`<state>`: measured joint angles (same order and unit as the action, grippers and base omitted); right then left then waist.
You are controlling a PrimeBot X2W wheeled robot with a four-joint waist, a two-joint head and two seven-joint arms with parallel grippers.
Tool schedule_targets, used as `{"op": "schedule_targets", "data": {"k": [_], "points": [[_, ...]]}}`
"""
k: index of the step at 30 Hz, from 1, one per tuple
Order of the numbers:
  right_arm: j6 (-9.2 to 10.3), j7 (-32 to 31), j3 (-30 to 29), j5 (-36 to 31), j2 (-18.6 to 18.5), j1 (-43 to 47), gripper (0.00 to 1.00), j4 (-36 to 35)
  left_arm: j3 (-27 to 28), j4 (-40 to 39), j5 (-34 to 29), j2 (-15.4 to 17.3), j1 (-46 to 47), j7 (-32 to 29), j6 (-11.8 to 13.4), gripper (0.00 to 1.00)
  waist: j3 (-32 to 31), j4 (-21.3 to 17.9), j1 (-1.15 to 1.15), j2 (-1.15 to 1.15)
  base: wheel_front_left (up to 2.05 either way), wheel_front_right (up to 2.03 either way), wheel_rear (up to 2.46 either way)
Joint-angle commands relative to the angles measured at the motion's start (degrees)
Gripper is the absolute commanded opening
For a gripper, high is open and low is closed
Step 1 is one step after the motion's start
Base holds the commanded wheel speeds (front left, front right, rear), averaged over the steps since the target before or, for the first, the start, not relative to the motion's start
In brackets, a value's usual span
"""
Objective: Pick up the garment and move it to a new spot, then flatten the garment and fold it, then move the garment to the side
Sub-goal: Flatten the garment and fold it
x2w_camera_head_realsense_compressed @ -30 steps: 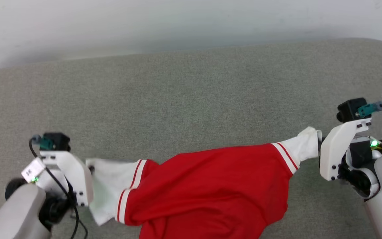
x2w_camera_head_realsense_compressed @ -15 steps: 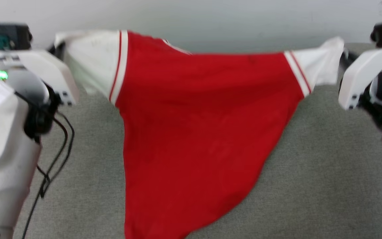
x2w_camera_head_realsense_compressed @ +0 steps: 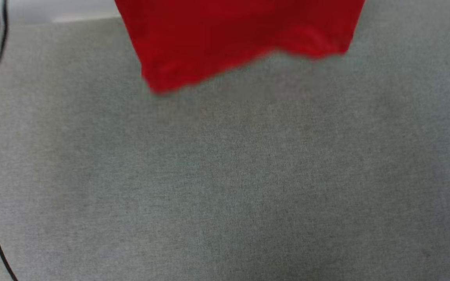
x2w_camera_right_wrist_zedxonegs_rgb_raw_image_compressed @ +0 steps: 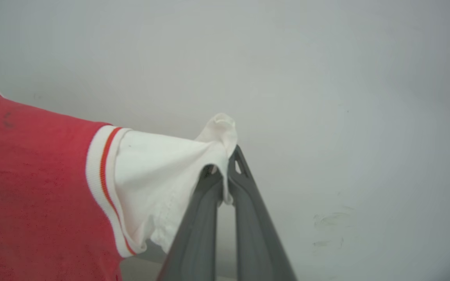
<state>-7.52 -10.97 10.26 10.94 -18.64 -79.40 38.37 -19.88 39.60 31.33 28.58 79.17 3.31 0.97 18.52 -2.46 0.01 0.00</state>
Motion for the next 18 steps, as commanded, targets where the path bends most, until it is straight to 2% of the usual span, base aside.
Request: {"op": "schedule_targets", "data": {"k": [1,9,18], "points": [[0.06,0.5,-0.1,-0.6,0.3,-1.7,0.0,0.5,0.1,0.4,-0.3,0.2,1.5,0.7,-0.2,0.0,2.8,-0.6,-0.01,0.0,0.0,0.0,0.0],[0.06,4.0,-0.4,-3.2,1.9,-14.0,0.0,3.4,0.8,4.2,-1.3,0.8,13.7,3.8,-1.8,0.0,10.3,-1.0,-0.01,0.0,0.0,0.0,0.0],[0.06,6.7,1.7,-2.0,4.1,-15.1,0.0,9.5,0.1,11.1,0.4,-1.2,14.5,5.4,-4.5,0.0,16.8,-0.2,-0.01,0.0,0.0,0.0,0.0]]}}
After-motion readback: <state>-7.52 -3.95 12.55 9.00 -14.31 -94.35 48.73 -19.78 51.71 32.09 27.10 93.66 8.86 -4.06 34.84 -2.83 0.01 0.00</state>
